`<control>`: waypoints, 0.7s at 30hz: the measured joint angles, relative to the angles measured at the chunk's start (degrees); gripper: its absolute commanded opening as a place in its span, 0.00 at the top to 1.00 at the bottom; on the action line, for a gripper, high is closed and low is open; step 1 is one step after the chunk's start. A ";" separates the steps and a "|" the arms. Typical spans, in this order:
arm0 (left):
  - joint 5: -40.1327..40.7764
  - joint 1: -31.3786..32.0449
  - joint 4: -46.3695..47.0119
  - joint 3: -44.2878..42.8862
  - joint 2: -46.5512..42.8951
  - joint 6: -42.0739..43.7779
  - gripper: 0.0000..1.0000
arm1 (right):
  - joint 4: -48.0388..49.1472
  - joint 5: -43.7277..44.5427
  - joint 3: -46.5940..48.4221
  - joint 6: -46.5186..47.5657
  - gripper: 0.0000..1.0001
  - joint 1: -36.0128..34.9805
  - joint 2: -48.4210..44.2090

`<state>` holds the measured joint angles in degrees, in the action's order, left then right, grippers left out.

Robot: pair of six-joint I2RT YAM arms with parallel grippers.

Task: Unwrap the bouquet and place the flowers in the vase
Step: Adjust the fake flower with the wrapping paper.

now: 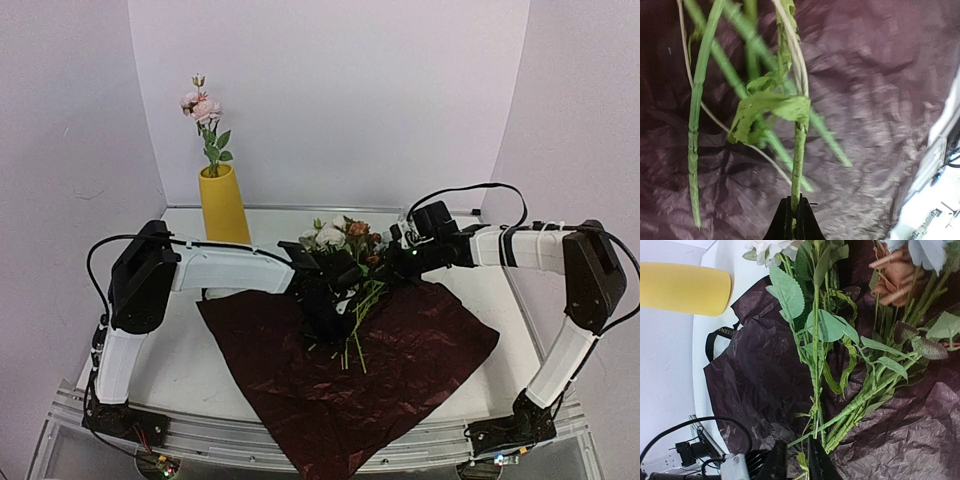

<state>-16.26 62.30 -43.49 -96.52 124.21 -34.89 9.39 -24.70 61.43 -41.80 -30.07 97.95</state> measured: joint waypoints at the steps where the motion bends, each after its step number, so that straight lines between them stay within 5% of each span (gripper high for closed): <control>1: 0.05 0.01 -1.49 -1.92 0.06 0.39 1.00 | 0.00 -0.11 -0.03 -0.28 0.64 0.08 0.00; 5: -0.17 0.01 -5.10 -8.21 0.16 0.85 1.00 | -0.65 -1.44 -0.43 -1.59 0.53 0.20 -0.02; 21: -3.45 0.01 -9.12 -14.40 0.33 0.29 1.00 | -6.04 -5.52 -2.04 -7.71 0.33 0.79 -0.04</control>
<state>-19.71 62.30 -52.61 -110.92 124.54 -34.60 3.35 -30.21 59.38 -49.51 -29.28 97.91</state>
